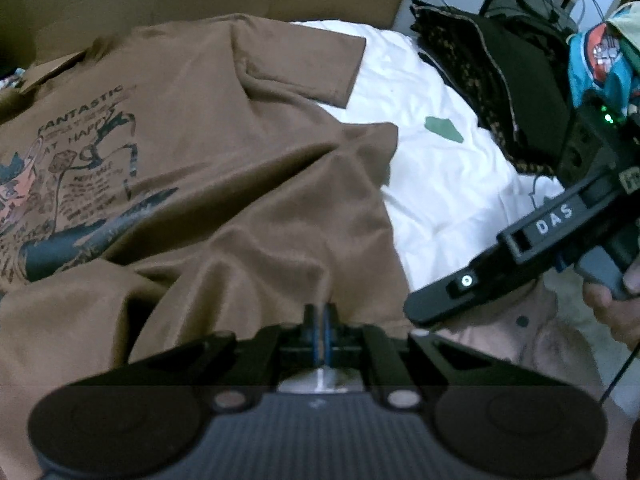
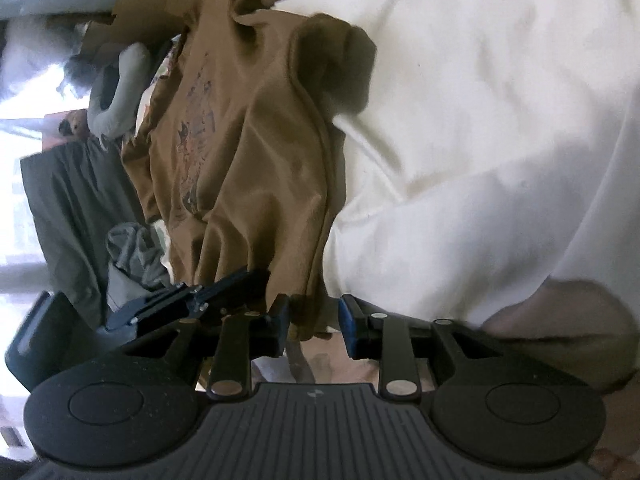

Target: Fold clothes

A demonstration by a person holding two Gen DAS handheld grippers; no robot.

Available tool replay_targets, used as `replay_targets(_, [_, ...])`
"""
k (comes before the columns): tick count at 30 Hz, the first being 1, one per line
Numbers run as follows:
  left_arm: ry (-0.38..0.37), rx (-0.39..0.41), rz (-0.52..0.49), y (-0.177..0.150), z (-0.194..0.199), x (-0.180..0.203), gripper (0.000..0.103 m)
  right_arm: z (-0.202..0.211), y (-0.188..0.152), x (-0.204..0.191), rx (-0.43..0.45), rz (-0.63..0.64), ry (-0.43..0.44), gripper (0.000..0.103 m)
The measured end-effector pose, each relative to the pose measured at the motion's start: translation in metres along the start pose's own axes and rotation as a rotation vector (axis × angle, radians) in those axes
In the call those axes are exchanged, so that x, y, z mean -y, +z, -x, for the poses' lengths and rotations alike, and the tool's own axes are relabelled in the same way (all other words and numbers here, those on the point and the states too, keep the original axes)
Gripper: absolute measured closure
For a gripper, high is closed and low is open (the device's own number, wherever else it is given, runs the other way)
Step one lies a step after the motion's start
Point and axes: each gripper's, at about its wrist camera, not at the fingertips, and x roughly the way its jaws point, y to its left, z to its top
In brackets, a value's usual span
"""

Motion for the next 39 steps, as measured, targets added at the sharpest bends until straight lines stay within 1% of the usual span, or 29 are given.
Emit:
replay_targets(3, [-0.001, -0.003, 0.002, -0.001, -0.003, -0.002, 0.1, -0.008, 0.001, 0.004, -0.012, -0.045, 0.033, 0.074])
replay_targets(7, [-0.008, -0.008, 0.014, -0.002, -0.006, -0.005, 0.1, -0.018, 0.003, 0.002, -0.027, -0.035, 0.029, 0.072])
replay_targets(12, [-0.021, -0.007, 0.03, -0.003, -0.008, -0.007, 0.1, -0.027, 0.0, 0.002, -0.047, -0.05, 0.047, 0.072])
replay_targets(17, [-0.028, -0.006, 0.035, -0.005, -0.009, -0.009, 0.1, -0.03, -0.001, 0.002, -0.047, -0.03, 0.046, 0.075])
replay_targets(19, [-0.028, -0.005, 0.037, -0.006, -0.01, -0.009, 0.1, -0.031, 0.001, 0.001, -0.054, -0.018, 0.044, 0.086])
replay_targets(21, [-0.026, -0.005, 0.032, -0.006, -0.01, -0.008, 0.1, -0.031, 0.002, 0.0, -0.056, -0.006, 0.043, 0.089])
replay_targets(22, [-0.024, -0.005, 0.028, -0.006, -0.01, -0.008, 0.1, -0.031, 0.002, 0.0, -0.055, -0.002, 0.042, 0.096])
replay_targets(23, [-0.023, -0.005, 0.028, -0.006, -0.009, -0.008, 0.1, -0.03, 0.002, -0.001, -0.052, 0.004, 0.038, 0.098])
replay_targets(24, [-0.022, -0.006, 0.031, -0.005, -0.007, -0.008, 0.099, -0.03, 0.002, -0.002, -0.049, 0.01, 0.035, 0.099])
replay_targets(26, [-0.018, -0.006, 0.04, -0.005, -0.003, -0.01, 0.091, -0.026, 0.002, -0.003, -0.047, 0.011, 0.04, 0.1])
replay_targets(28, [-0.01, 0.011, 0.062, -0.004, 0.006, -0.015, 0.086, -0.019, 0.002, -0.005, -0.046, 0.029, 0.037, 0.1])
replay_targets(33, [0.051, 0.065, 0.146, -0.008, 0.038, -0.041, 0.086, 0.009, 0.004, -0.01, -0.046, 0.078, -0.009, 0.1])
replay_targets(36, [0.108, 0.095, 0.203, -0.016, 0.063, -0.065, 0.086, 0.03, 0.005, -0.011, -0.036, 0.107, -0.044, 0.1])
replay_targets(39, [0.184, 0.105, 0.248, -0.027, 0.084, -0.088, 0.086, 0.049, 0.008, -0.013, -0.03, 0.144, -0.088, 0.101])
